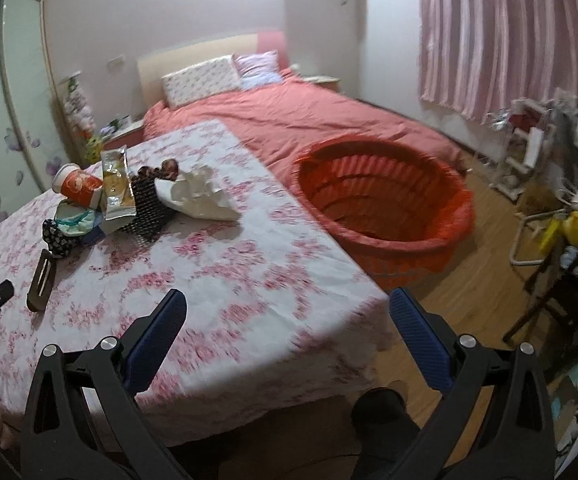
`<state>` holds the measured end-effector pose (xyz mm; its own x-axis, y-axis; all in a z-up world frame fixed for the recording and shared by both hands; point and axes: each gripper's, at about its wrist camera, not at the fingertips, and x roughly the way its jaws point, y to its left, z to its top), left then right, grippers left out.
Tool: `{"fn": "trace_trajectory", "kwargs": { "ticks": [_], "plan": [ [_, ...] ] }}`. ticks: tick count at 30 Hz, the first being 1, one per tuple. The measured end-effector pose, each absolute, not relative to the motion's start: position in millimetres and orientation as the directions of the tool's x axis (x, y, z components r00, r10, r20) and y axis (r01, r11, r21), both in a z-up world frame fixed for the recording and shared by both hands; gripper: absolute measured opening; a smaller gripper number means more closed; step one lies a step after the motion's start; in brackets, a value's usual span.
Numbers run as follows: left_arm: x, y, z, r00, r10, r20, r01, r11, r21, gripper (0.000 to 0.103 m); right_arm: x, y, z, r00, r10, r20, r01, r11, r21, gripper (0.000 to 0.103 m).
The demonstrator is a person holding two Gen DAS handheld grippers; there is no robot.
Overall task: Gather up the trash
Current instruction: 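Grasp the black hair clip with the left tool while the right tool grasps the crumpled tissue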
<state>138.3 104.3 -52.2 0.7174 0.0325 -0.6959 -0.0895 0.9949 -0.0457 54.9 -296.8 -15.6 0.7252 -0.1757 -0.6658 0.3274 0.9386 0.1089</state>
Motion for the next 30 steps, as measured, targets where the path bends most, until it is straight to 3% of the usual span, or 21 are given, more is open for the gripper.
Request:
{"fn": "trace_trajectory", "kwargs": {
  "ticks": [10, 22, 28, 30],
  "plan": [
    [184.8, 97.8, -80.5, 0.649, -0.043, -0.76, 0.002, 0.998, -0.055, 0.066, 128.6, -287.9, -20.8, 0.726, -0.024, -0.687, 0.184, 0.97, 0.161, 0.1],
    [211.8, 93.1, -95.1, 0.614, -0.056, -0.787, 0.016, 0.998, -0.058, 0.043, 209.3, -282.6, -39.2, 0.669, 0.02, -0.743, 0.135, 0.98, 0.148, 0.096],
    [219.0, 96.7, -96.0, 0.612, -0.078, -0.787, 0.02, 0.996, -0.084, 0.021, 224.7, -277.9, -50.9, 0.608, 0.051, -0.792, 0.114, 0.982, 0.151, 0.074],
    [219.8, 96.5, -96.4, 0.611, -0.083, -0.787, 0.025, 0.996, -0.086, 0.019, 222.0, -276.6, -50.3, 0.614, 0.046, -0.788, 0.108, 0.984, 0.142, 0.067]
  ]
}}
